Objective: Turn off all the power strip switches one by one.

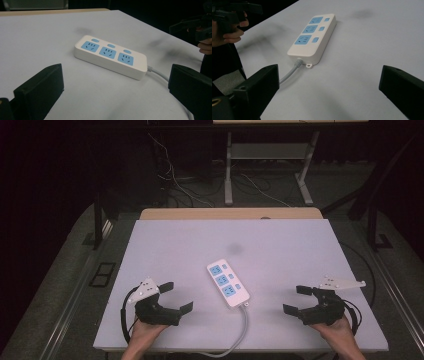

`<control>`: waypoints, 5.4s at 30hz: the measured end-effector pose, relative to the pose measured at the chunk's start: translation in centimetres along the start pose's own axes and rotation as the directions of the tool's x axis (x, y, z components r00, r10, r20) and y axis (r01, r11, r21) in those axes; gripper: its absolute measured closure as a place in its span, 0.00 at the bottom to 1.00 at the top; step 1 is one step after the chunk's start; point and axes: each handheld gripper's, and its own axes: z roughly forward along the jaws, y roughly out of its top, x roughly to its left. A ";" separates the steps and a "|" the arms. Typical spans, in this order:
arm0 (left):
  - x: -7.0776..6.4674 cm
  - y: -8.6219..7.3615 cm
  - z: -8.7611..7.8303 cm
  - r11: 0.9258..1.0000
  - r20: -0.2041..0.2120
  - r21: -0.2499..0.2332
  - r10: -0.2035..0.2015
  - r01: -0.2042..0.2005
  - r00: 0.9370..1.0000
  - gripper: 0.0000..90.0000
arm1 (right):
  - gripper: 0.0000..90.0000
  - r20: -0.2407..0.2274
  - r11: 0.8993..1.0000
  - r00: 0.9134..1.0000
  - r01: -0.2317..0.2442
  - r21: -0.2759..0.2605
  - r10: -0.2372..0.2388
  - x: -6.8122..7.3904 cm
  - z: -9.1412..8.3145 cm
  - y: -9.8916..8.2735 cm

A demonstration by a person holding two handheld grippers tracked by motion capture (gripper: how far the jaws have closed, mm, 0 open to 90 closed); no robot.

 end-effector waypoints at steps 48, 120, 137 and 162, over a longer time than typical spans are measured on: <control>-0.3 2.4 1.0 0.985 0.052 0.169 0.037 -0.045 0.998 0.00 | 0.03 -0.010 1.000 1.000 0.001 0.007 0.000 -0.2 0.2 0.1; 0.6 10.3 8.1 0.920 0.178 0.338 0.144 -0.198 0.974 0.01 | 0.03 -0.010 1.000 1.000 0.008 0.023 -0.008 -0.1 0.3 0.1; -0.5 11.1 10.5 0.892 0.216 0.372 0.187 -0.257 0.958 0.20 | 0.03 -0.010 1.000 1.000 0.010 0.024 -0.010 -0.1 0.3 0.1; -0.9 11.0 12.9 0.871 0.259 0.386 0.214 -0.304 0.942 0.70 | 0.03 -0.007 1.000 1.000 0.012 0.027 -0.012 -0.2 0.3 0.1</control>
